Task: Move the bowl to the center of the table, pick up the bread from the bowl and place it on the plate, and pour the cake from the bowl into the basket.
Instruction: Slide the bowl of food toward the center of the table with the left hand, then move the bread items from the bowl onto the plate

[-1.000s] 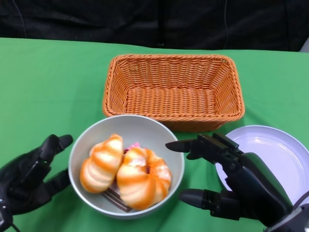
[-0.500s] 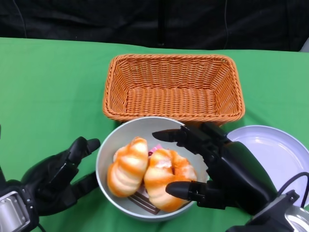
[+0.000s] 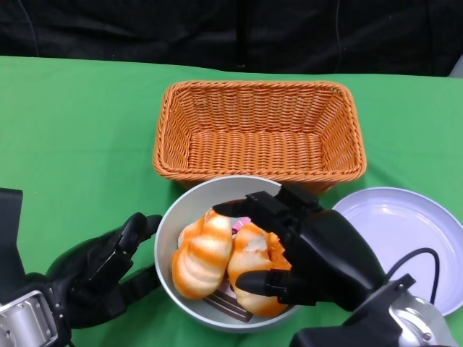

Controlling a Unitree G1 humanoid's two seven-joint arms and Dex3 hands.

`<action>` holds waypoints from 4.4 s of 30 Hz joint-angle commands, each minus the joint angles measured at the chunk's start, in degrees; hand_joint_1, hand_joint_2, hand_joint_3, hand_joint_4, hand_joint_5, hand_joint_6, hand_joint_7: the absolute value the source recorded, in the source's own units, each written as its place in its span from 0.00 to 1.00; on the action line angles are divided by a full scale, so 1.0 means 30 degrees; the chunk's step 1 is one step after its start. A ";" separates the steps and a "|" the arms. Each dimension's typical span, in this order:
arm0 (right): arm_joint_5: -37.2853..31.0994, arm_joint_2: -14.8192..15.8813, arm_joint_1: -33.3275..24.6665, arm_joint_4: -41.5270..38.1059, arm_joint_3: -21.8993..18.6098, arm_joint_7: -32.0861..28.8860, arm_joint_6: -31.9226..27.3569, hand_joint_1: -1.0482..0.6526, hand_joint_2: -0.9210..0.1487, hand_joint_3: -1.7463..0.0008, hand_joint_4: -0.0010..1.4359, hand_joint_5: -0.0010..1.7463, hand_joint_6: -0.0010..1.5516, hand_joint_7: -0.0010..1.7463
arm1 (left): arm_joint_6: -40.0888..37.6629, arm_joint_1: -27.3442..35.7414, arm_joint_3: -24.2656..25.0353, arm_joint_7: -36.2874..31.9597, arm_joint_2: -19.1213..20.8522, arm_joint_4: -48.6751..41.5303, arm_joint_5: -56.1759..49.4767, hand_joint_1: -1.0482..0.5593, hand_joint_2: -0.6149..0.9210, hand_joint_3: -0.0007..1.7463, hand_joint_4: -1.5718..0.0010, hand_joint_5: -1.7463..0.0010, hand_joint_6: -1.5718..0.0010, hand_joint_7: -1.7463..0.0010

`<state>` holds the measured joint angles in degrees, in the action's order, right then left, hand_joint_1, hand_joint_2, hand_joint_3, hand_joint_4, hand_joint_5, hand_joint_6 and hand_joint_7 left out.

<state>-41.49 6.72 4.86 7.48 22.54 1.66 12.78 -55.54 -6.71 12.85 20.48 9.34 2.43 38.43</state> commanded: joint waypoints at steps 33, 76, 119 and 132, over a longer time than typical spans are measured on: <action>-0.1668 -0.0188 0.2846 -0.4164 0.1661 -0.1891 -0.1693 0.32 0.00 0.98 0.06 0.56 0.15 0.25 | 0.1704 0.1286 -0.1517 -0.0721 0.0201 0.1931 -0.1751 0.24 1.00 0.31 0.94 0.95 0.94 0.99; -0.2185 -0.0244 0.5567 -0.8928 0.3443 -0.5277 -0.0586 0.42 0.00 0.96 0.69 1.00 0.56 0.57 | 0.2607 0.1737 -0.2055 -0.2776 -0.0366 0.3375 -0.3848 0.21 1.00 0.34 0.99 0.88 0.91 0.99; 0.5136 0.0149 0.1366 -0.0092 -0.2059 -0.3925 0.3211 0.49 0.75 0.00 0.72 1.00 0.52 0.96 | 0.3748 0.1636 -0.1966 -0.1902 0.0287 0.2353 -0.4155 0.20 1.00 0.35 1.00 0.83 0.89 0.99; 0.7494 -0.0106 0.1588 0.0746 -0.4703 -0.3741 0.4422 0.53 0.70 0.00 0.72 1.00 0.56 0.90 | 0.3754 0.1602 -0.1890 -0.1813 0.0324 0.2275 -0.4030 0.20 1.00 0.35 1.00 0.82 0.90 0.99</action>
<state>-20.05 6.14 8.94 9.42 10.22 -9.05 25.12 -44.92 -1.71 6.81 14.51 9.39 9.74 26.69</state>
